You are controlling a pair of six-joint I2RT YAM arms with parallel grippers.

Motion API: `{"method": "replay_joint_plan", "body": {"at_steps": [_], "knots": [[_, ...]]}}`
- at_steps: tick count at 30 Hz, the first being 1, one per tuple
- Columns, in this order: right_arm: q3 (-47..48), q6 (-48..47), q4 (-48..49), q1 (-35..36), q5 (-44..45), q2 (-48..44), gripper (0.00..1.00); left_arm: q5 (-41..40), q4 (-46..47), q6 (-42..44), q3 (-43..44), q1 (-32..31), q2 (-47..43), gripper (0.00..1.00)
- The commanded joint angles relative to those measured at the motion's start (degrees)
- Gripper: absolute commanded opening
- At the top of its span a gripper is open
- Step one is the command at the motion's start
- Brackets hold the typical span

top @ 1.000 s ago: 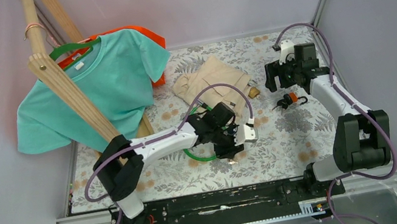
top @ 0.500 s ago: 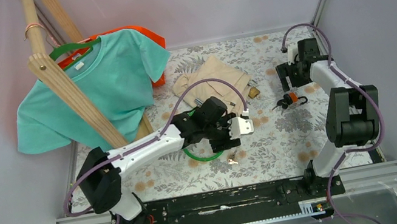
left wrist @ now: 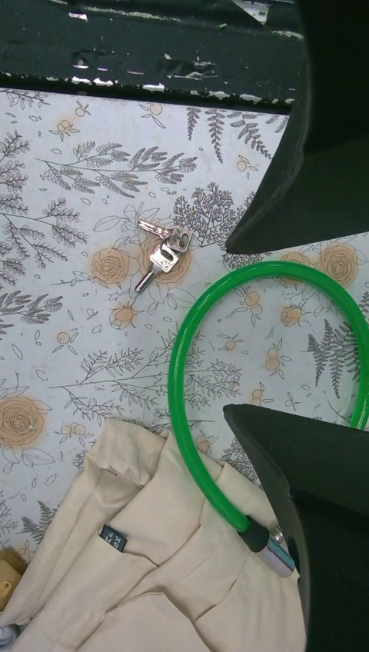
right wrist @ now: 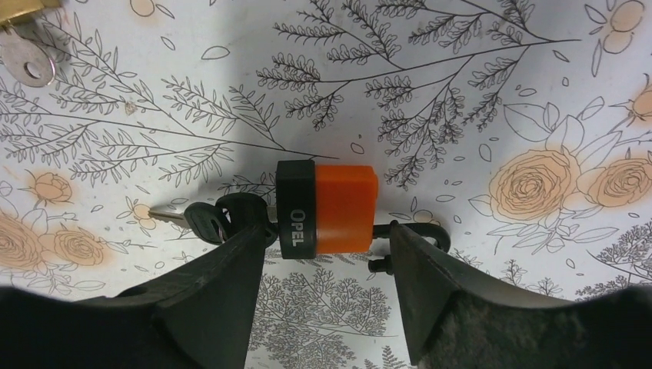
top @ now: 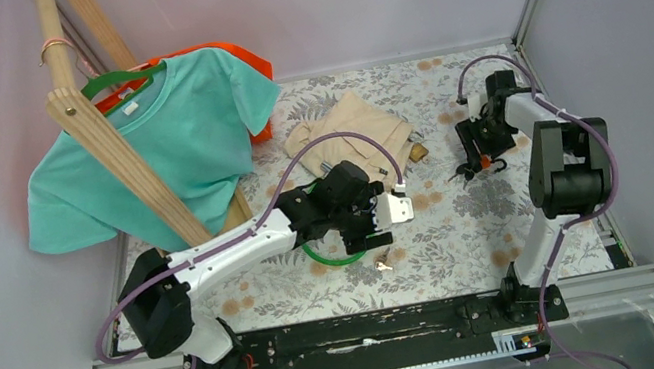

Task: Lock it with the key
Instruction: Pick up the lock from the center of the board.

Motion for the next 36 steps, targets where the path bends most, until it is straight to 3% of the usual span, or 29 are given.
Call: {"method": "replay_joint_plan", "body": {"at_steps": [1, 6, 16, 28, 36], "knots": [[3.1, -1.8, -2.7, -0.1, -1.5, 0.8, 0.64, -0.6, 2.0, 0.2, -0.5, 0.3, -0.5, 0.79], [3.3, -2.4, -3.0, -0.2, -1.9, 1.3, 0.55, -0.9, 2.0, 0.2, -0.5, 0.2, -0.5, 0.79], [2.4, -2.8, -3.1, -0.3, -2.2, 2.0, 0.52, -3.7, 2.1, 0.9, 0.0, 0.3, -0.8, 0.80], [3.3, -2.1, -4.6, -0.2, -9.9, -3.6, 0.04, -4.8, 2.1, 0.3, 3.0, 3.9, -0.2, 0.86], [1.1, 1.3, -3.4, 0.9, -18.5, -10.8, 0.00, 2.2, 3.0, -9.9, 8.7, 9.3, 2.1, 0.86]]}}
